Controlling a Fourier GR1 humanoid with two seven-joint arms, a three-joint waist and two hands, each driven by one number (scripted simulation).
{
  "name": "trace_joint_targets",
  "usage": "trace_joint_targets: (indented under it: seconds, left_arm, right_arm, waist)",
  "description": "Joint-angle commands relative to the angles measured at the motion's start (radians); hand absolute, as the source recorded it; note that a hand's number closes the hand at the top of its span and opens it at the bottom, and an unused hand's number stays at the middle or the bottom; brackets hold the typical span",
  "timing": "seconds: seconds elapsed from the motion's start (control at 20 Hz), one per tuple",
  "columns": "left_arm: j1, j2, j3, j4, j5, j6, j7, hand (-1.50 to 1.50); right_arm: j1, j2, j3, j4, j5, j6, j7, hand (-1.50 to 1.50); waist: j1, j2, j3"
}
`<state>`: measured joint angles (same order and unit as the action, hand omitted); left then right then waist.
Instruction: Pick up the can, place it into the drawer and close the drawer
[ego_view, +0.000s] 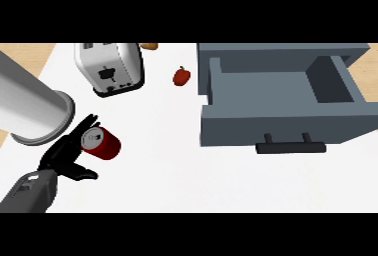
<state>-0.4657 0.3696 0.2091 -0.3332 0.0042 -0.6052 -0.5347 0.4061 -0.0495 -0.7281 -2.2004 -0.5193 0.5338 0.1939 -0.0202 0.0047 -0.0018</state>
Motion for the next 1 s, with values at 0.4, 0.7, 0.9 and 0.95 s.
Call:
trace_joint_targets:
  seconds: [0.4,0.7,0.9,0.95]
  left_arm:
    - [-0.105,-0.028,0.037,0.126,0.027,-0.078,-0.016,1.50]
    - [-0.127,-0.076,0.029,0.082,0.050,-0.166,0.026,1.50]
    - [-0.106,-0.103,0.007,0.011,0.055,-0.207,0.031,1.50]
    - [-0.154,-0.099,0.017,0.030,0.066,-0.226,0.053,1.50]
  right_arm:
    - [-0.046,-0.028,-0.010,0.024,-0.013,0.006,0.043,-1.50]
    - [0.042,0.021,-0.019,-0.027,-0.046,0.047,0.026,-1.50]
    - [0.069,0.036,-0.046,-0.032,-0.073,0.042,0.033,-1.50]
    - [0.056,0.048,0.002,-0.048,-0.032,0.023,0.025,-1.50]
  waist:
    - [-0.002,0.002,0.000]
    - [-0.007,-0.002,0.000]
    - [0.005,-0.007,0.001]
    - [-0.003,-0.002,0.001]
